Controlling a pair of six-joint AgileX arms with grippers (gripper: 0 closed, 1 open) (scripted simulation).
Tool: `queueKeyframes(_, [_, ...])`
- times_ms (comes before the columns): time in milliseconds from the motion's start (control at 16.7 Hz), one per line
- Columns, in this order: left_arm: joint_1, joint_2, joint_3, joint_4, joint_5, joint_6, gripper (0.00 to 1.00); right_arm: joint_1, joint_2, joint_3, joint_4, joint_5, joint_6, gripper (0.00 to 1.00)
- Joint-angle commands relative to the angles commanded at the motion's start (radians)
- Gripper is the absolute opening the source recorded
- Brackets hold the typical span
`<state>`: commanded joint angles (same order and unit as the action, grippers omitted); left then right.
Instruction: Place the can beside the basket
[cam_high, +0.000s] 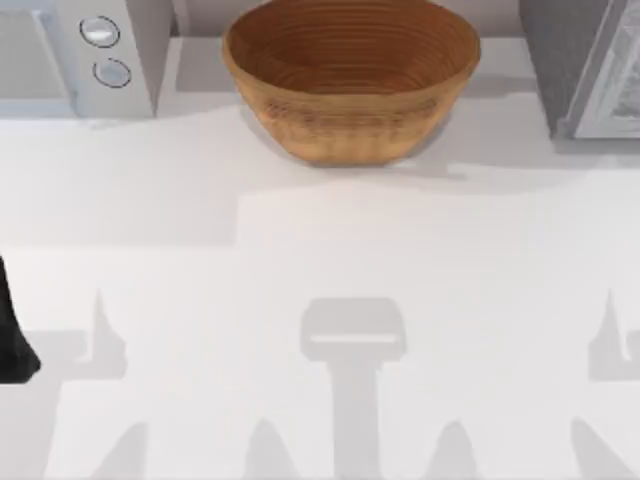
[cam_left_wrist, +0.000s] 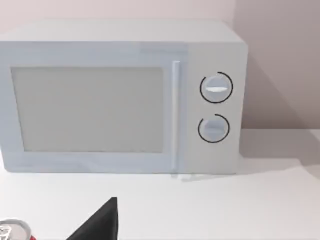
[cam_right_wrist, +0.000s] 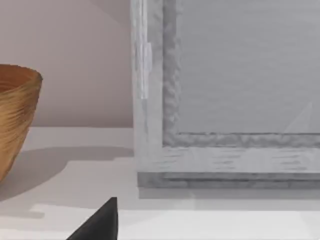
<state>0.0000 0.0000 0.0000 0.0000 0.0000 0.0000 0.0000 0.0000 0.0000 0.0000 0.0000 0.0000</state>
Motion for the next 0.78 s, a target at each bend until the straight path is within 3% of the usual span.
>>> queueKeyframes(360, [0.005,0.095,0.066,-0.066,0.004,0.059,1.00,0.000,0.000,0.000,0.000,0.000,0.000,1.00])
queueKeyframes(780, [0.064,0.564,0.408,-0.380,-0.007,0.343,1.00,0.000,0.000,0.000,0.000,0.000,0.000,1.00])
